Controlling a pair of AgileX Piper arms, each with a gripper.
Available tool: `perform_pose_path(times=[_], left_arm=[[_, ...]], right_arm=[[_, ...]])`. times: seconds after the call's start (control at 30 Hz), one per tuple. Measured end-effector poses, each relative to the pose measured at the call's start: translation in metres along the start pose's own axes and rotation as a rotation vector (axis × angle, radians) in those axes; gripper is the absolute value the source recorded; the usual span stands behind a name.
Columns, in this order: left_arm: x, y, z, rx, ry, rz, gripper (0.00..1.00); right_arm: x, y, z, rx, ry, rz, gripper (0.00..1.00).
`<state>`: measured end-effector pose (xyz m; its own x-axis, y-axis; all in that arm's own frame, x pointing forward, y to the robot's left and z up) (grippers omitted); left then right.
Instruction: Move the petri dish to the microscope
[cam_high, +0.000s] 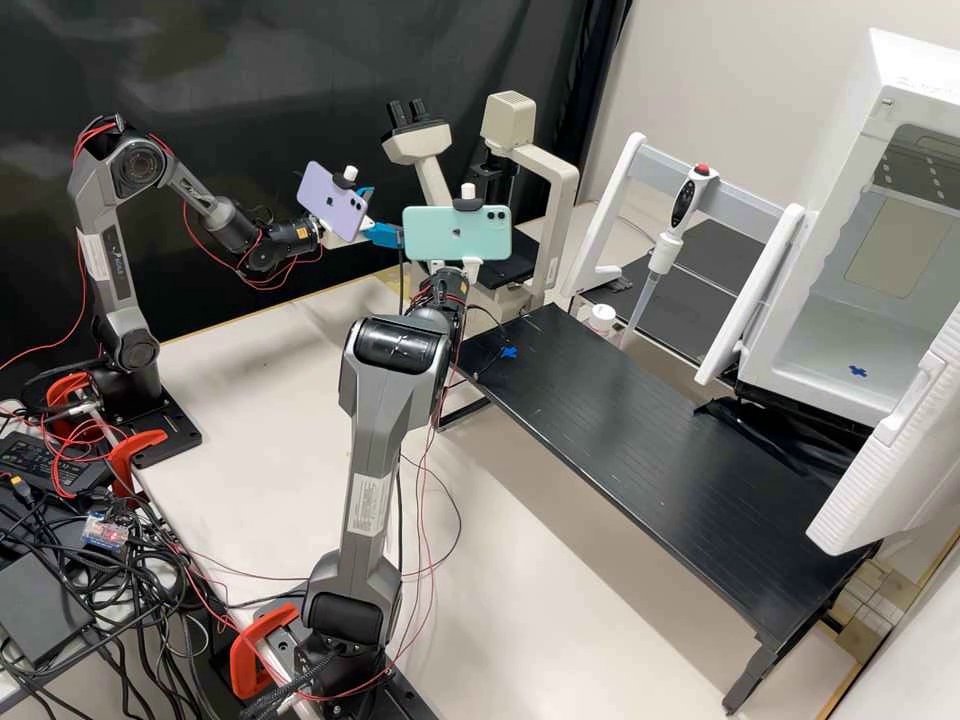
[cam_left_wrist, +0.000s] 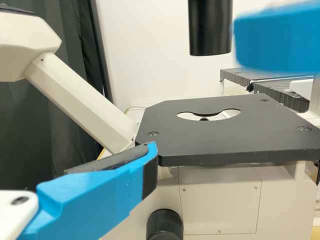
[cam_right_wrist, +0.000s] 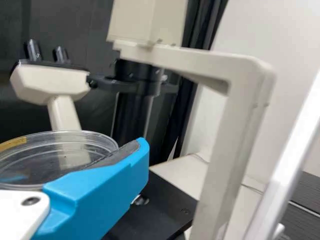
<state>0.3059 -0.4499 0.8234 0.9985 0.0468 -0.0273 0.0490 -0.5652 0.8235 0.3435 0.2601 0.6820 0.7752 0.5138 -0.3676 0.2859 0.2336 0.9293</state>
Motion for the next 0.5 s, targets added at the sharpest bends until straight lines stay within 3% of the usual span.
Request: perform_pose_path(times=[0.13, 0.43, 0.5], left_arm=[[0.000, 0.000, 0.000, 0.000, 0.000, 0.000, 1.00], [0.000, 0.000, 0.000, 0.000, 0.000, 0.000, 1.00], [0.000, 0.000, 0.000, 0.000, 0.000, 0.000, 1.00]], right_arm=[[0.011, -0.010, 0.006, -0.010, -0.019, -0.017, 0.00], [0.037, -0.040, 0.029, 0.021, -0.109, -0.105, 0.00], [0.044, -0.041, 0.030, 0.027, -0.106, -0.094, 0.00]])
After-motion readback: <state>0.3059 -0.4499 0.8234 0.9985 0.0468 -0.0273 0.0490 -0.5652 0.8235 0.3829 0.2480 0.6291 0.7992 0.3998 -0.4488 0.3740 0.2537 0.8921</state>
